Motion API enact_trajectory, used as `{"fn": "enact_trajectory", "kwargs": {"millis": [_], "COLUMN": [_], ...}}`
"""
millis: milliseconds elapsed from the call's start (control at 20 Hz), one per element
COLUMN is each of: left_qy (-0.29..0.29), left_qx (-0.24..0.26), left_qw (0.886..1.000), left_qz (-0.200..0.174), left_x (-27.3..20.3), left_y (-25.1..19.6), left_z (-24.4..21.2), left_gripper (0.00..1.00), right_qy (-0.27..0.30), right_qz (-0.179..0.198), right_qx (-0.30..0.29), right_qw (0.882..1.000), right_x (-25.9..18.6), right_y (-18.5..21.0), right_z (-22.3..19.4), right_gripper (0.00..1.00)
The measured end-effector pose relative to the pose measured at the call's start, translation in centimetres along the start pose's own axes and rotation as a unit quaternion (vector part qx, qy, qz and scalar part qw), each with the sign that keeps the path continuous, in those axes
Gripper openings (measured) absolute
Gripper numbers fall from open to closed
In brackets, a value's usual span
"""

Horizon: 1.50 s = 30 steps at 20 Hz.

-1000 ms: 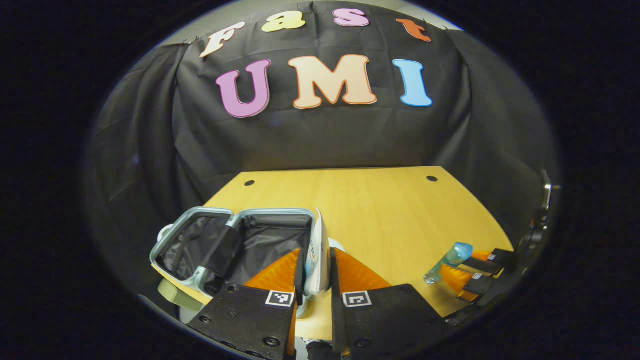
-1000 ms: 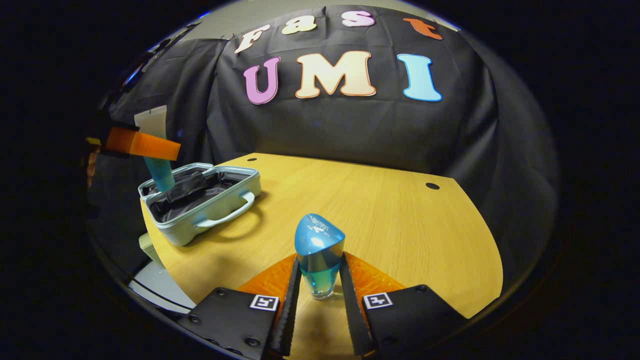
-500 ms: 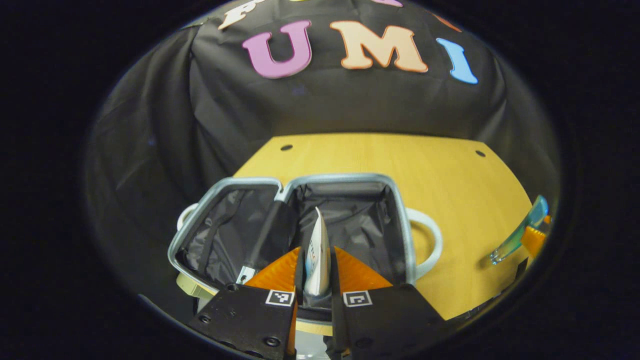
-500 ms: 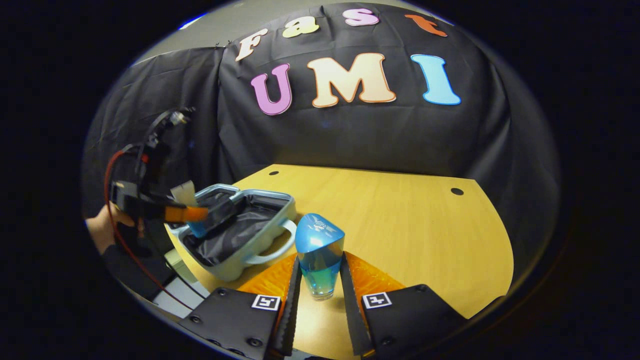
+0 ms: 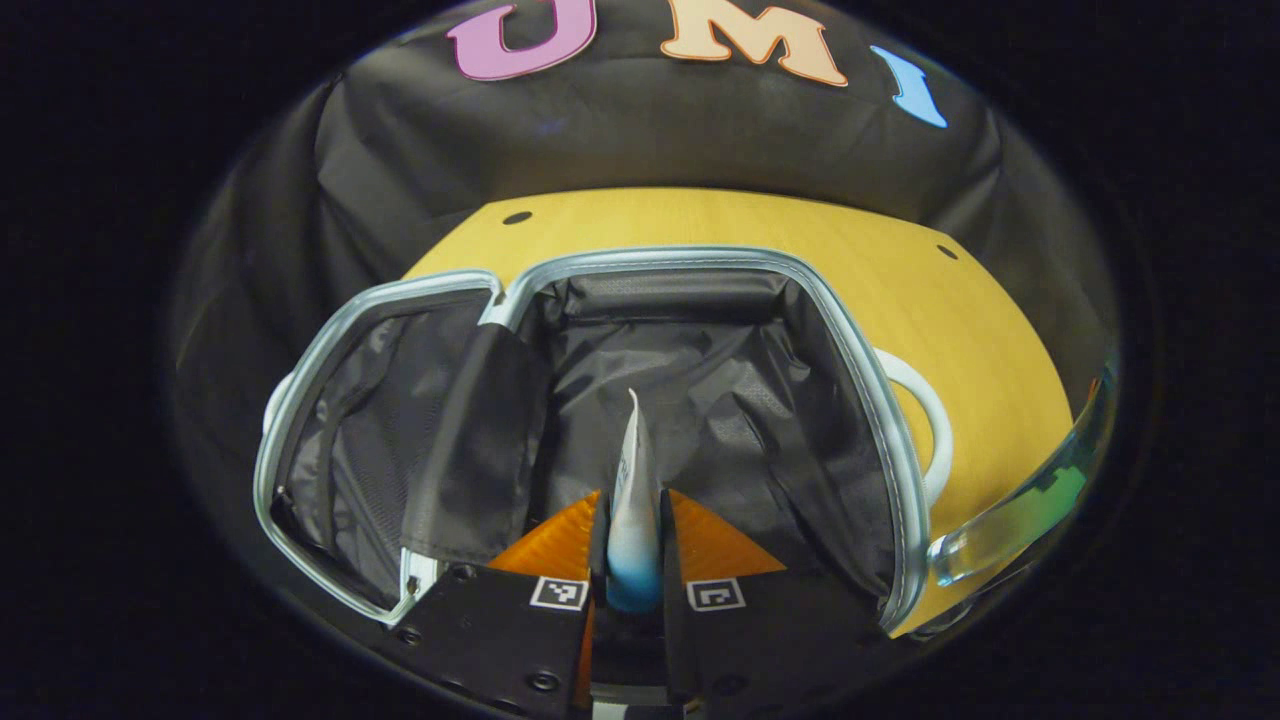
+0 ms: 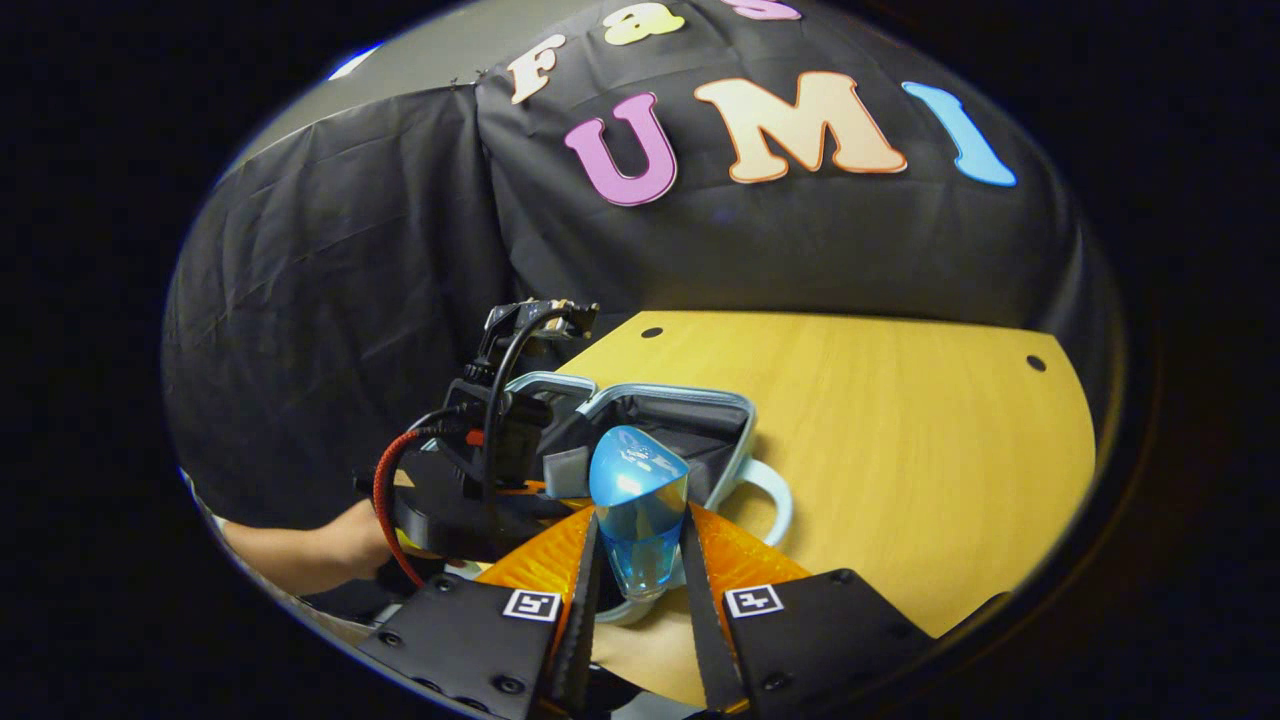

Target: First open the suitcase, pack the skin care products into it, and then close the suitcase.

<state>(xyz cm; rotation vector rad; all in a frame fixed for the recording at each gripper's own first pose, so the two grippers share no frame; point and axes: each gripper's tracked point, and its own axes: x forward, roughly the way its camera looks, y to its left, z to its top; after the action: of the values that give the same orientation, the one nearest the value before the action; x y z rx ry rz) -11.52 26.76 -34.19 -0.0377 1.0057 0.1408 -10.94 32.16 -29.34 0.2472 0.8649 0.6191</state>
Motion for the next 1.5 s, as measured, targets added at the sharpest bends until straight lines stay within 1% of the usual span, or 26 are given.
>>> {"fn": "enact_trajectory", "kwargs": {"millis": [100, 150, 200, 250, 300, 350, 400, 450, 500, 550, 600, 650, 700, 800, 900, 1000, 1050, 1100, 1150, 1200, 1250, 1300, 1350, 1400, 1450, 1500], "left_qy": [0.001, -0.008, -0.019, -0.025, -0.037, -0.044, -0.057, -0.068, -0.080, -0.083, -0.087, -0.097, -0.105, -0.105, -0.109, -0.121, -0.128, -0.135, -0.138, -0.138, -0.134, -0.127, -0.120, -0.112, -0.104, -0.091], "left_qx": [-0.014, -0.025, -0.035, -0.042, -0.044, -0.042, -0.041, -0.040, -0.039, -0.040, -0.047, -0.057, -0.065, -0.079, -0.097, -0.110, -0.115, -0.119, -0.123, -0.129, -0.134, -0.139, -0.142, -0.143, -0.149, -0.156], "left_qw": [0.999, 0.998, 0.998, 0.997, 0.996, 0.995, 0.995, 0.994, 0.993, 0.993, 0.993, 0.992, 0.991, 0.991, 0.989, 0.986, 0.984, 0.982, 0.980, 0.978, 0.977, 0.976, 0.976, 0.977, 0.977, 0.978], "left_qz": [-0.034, -0.051, -0.058, -0.067, -0.071, -0.074, -0.076, -0.077, -0.074, -0.067, -0.062, -0.057, -0.049, -0.033, -0.017, 0.013, 0.033, 0.053, 0.071, 0.086, 0.097, 0.106, 0.112, 0.112, 0.107, 0.105], "left_x": [0.2, 0.0, -0.3, -1.0, -1.7, -2.3, -2.8, -3.5, -4.0, -4.4, -4.9, -5.3, -5.6, -5.7, -6.2, -6.5, -6.7, -6.8, -6.9, -6.5, -6.1, -5.6, -4.9, -4.2, -3.5, -2.9], "left_y": [-0.1, -0.3, -0.1, 0.0, 0.5, 0.9, 1.7, 2.5, 3.6, 4.9, 6.4, 7.8, 9.5, 13.1, 16.8, 21.5, 24.0, 26.3, 28.6, 30.6, 32.3, 33.5, 34.9, 35.6, 36.1, 36.6], "left_z": [0.4, 0.8, 1.3, 1.8, 2.5, 3.0, 3.9, 4.8, 5.7, 6.2, 6.6, 7.4, 8.1, 8.7, 9.1, 9.5, 9.9, 10.1, 10.1, 9.6, 9.2, 8.8, 8.2, 7.8, 7.2, 6.5], "left_gripper": [0.27, 0.42, 0.56, 0.71, 0.72, 0.67, 0.72, 0.68, 0.69, 0.73, 0.69, 0.70, 0.70, 0.70, 0.70, 0.70, 0.70, 0.70, 0.70, 0.70, 0.70, 0.71, 0.75, 0.71, 0.75, 0.75], "right_qy": [0.015, 0.025, 0.035, 0.049, 0.061, 0.073, 0.086, 0.100, 0.111, 0.107, 0.103, 0.098, 0.096, 0.088, 0.066, 0.039, 0.029, 0.020, 0.014, 0.007, -0.004, -0.012, -0.016, -0.021, -0.026, -0.027], "right_qz": [-0.008, -0.013, -0.014, -0.015, -0.016, -0.020, -0.026, -0.035, -0.048, -0.054, -0.064, -0.074, -0.082, -0.086, -0.084, -0.092, -0.099, -0.105, -0.111, -0.118, -0.126, -0.132, -0.138, -0.142, -0.146, -0.151], "right_qx": [0.008, 0.011, 0.015, 0.020, 0.028, 0.039, 0.050, 0.057, 0.057, 0.059, 0.061, 0.056, 0.055, 0.054, 0.058, 0.053, 0.047, 0.041, 0.035, 0.029, 0.025, 0.023, 0.024, 0.026, 0.028, 0.028], "right_qw": [1.000, 1.000, 0.999, 0.998, 0.998, 0.996, 0.995, 0.993, 0.991, 0.991, 0.991, 0.991, 0.990, 0.991, 0.993, 0.994, 0.994, 0.993, 0.993, 0.993, 0.992, 0.991, 0.990, 0.989, 0.989, 0.988], "right_x": [1.8, 2.6, 3.5, 4.3, 5.0, 5.7, 6.2, 6.9, 7.5, 7.9, 8.4, 8.7, 8.8, 9.1, 9.9, 10.0, 10.0, 10.2, 10.0, 10.0, 9.9, 10.0, 10.1, 10.1, 10.1, 10.1], "right_y": [0.5, 0.6, 0.8, 1.0, 1.1, 1.0, 0.9, 0.7, 0.7, 0.6, 0.5, 0.3, 0.2, 0.5, 0.9, 1.0, 1.0, 0.9, 0.7, 0.6, 0.3, 0.1, -0.1, -0.3, -0.4, -0.6], "right_z": [-0.6, -1.0, -1.6, -2.2, -3.0, -3.7, -4.6, -5.5, -6.3, -5.8, -5.5, -5.2, -4.9, -3.9, -2.1, 0.0, 0.8, 1.4, 2.1, 2.6, 3.3, 4.0, 4.4, 5.0, 5.5, 5.8], "right_gripper": [0.42, 0.42, 0.45, 0.45, 0.42, 0.45, 0.45, 0.42, 0.45, 0.45, 0.42, 0.45, 0.45, 0.41, 0.60, 0.97, 0.97, 0.94, 0.94, 0.98, 0.98, 0.98, 0.93, 0.98, 0.98, 0.98]}}
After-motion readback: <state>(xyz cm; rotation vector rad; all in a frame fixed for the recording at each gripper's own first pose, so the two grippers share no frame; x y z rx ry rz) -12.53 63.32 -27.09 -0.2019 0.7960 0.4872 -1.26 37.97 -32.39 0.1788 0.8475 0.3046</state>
